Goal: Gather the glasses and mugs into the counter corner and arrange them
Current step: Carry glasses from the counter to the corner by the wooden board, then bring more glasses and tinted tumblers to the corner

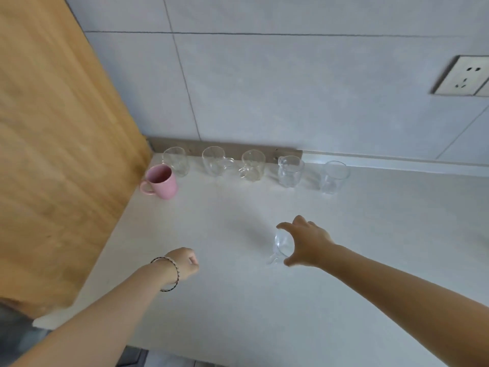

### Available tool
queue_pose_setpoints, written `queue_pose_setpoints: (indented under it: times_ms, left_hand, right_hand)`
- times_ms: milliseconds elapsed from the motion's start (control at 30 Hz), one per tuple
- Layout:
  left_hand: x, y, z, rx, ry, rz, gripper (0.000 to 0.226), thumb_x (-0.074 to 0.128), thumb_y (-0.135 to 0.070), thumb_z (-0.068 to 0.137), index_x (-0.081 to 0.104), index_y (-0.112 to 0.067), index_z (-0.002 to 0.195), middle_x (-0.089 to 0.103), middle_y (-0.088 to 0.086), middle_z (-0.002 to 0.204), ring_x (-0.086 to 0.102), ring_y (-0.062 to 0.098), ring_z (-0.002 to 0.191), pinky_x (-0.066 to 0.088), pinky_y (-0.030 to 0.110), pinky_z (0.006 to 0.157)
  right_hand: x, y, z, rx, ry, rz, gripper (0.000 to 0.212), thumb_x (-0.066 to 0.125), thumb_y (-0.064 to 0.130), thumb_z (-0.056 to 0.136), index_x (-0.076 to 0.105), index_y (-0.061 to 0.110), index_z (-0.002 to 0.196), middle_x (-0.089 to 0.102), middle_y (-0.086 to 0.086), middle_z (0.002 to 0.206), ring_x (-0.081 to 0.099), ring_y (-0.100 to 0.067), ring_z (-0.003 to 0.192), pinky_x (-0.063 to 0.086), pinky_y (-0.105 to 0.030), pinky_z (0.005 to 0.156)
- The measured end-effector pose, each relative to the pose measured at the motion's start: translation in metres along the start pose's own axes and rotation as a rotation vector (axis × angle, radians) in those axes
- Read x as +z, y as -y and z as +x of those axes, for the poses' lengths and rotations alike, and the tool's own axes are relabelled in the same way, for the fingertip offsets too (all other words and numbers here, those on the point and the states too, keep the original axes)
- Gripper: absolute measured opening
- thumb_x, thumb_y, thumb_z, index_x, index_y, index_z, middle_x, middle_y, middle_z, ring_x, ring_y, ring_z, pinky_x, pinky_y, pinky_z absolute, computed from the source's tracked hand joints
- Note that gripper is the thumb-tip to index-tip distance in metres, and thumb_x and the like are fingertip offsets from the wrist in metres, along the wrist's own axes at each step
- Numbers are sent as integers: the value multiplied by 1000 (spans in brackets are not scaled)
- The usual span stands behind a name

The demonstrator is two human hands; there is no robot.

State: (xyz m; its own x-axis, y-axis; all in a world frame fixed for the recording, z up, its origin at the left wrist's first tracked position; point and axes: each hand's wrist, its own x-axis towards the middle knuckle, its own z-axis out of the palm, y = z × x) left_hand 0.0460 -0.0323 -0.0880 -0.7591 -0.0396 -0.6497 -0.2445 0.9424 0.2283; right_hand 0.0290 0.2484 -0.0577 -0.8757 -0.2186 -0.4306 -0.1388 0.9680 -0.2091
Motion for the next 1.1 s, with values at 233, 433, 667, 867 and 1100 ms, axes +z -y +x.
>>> queue_pose_setpoints:
  times_ms: [233, 433, 667, 867, 1100]
  left_hand:
    - [-56, 97, 37, -15, 51, 36, 11, 42, -17, 92, 52, -20, 95, 57, 4, 108, 52, 17, 94, 40, 24, 81]
    - [-78, 130, 66, 15, 52, 11, 6, 42, -18, 91, 47, -22, 91, 50, -3, 99, 49, 15, 92, 44, 27, 91]
    - [-89, 131, 88, 76, 87, 2, 8, 43, -16, 91, 51, -20, 91, 55, 3, 103, 55, 20, 101, 42, 26, 88]
    - [-85, 124, 95, 117, 96, 27, 10, 44, -17, 91, 53, -21, 93, 53, 3, 103, 52, 19, 98, 42, 25, 90]
    - [-77, 81, 95, 182, 111, 133, 28, 43, -14, 88, 36, -24, 63, 37, 3, 90, 33, 18, 82, 27, 23, 57]
  right_hand:
    - [-12, 132, 105, 63, -23, 100, 90, 77, 36, 67, 30, 24, 142, 41, -2, 135, 50, -26, 121, 44, -32, 96]
    - [-27, 189, 189, 94, -107, 70, 85, 78, 34, 70, 32, 21, 140, 41, -5, 133, 49, -29, 118, 47, -34, 90]
    - [-22, 209, 232, 119, -114, 76, 82, 77, 36, 71, 34, 20, 139, 40, -6, 134, 48, -29, 119, 47, -35, 91]
    - [-14, 206, 226, 156, -105, 207, 90, 74, 30, 78, 19, 8, 145, 37, -9, 142, 43, -28, 130, 41, -37, 102]
    - [18, 135, 165, 234, 73, 318, 52, 57, 30, 89, 42, 17, 137, 55, -4, 132, 50, -21, 124, 43, -33, 102]
